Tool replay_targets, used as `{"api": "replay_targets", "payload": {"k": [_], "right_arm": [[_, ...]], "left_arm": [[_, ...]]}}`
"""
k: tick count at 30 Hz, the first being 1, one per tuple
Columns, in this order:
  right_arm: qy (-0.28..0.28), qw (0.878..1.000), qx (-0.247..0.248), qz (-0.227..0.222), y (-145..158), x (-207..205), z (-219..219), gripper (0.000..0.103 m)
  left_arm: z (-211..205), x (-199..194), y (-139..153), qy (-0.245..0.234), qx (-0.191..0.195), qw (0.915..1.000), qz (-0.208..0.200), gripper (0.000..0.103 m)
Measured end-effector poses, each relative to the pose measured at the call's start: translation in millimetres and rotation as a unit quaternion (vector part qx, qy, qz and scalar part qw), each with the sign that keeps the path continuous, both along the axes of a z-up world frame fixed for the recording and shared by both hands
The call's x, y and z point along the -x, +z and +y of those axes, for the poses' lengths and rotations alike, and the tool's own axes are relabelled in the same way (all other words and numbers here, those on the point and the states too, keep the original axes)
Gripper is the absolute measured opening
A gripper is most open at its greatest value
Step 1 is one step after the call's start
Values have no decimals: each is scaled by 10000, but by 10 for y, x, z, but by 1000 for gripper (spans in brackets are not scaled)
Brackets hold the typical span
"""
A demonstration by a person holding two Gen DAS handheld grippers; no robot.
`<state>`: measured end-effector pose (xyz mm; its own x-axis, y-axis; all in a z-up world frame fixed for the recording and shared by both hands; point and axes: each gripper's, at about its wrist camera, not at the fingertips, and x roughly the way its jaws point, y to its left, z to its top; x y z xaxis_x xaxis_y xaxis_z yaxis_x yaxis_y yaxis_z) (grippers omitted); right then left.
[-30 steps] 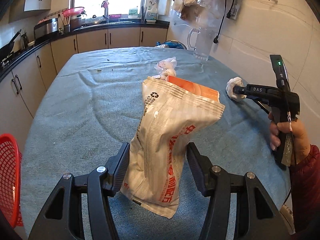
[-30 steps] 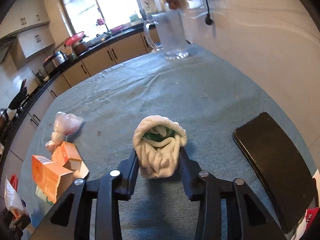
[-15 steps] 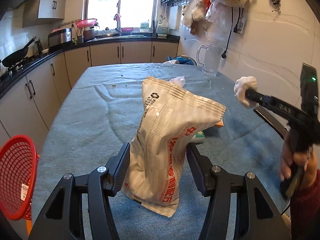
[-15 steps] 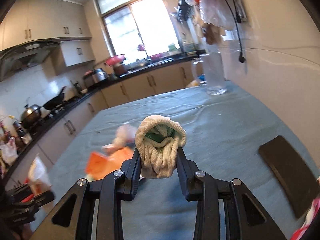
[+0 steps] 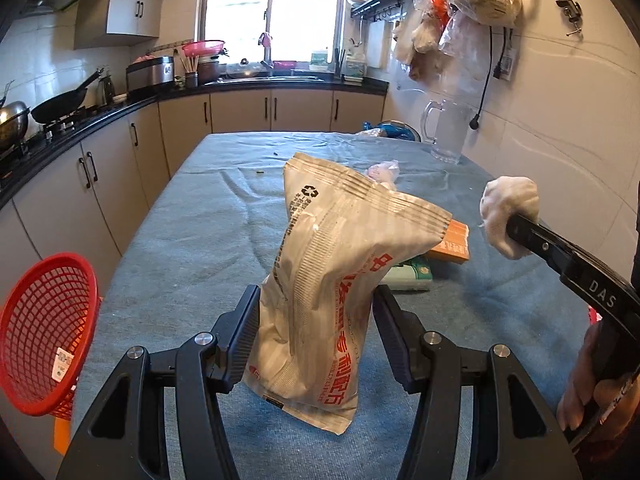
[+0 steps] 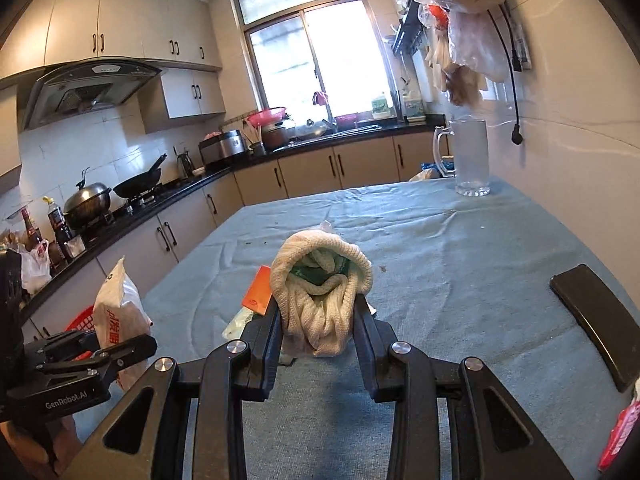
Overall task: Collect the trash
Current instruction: 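Carry the white bag and the cloth bundle over the red basket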
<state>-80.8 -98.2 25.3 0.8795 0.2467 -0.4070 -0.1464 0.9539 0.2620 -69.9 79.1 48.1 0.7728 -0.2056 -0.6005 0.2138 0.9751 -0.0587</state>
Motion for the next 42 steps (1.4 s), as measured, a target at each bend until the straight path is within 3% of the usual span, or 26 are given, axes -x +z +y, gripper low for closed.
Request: {"api": "replay_targets", "payload": {"k": [21,42], "right_arm": [[-69,9996,261,35,30,28,77,36],[724,9968,78,327,100,68,462,36]], "left_arm": [[1,-3,11,268,-88,9996,-44,56],[187,153,106,527,-1,9983,-235,56]]}}
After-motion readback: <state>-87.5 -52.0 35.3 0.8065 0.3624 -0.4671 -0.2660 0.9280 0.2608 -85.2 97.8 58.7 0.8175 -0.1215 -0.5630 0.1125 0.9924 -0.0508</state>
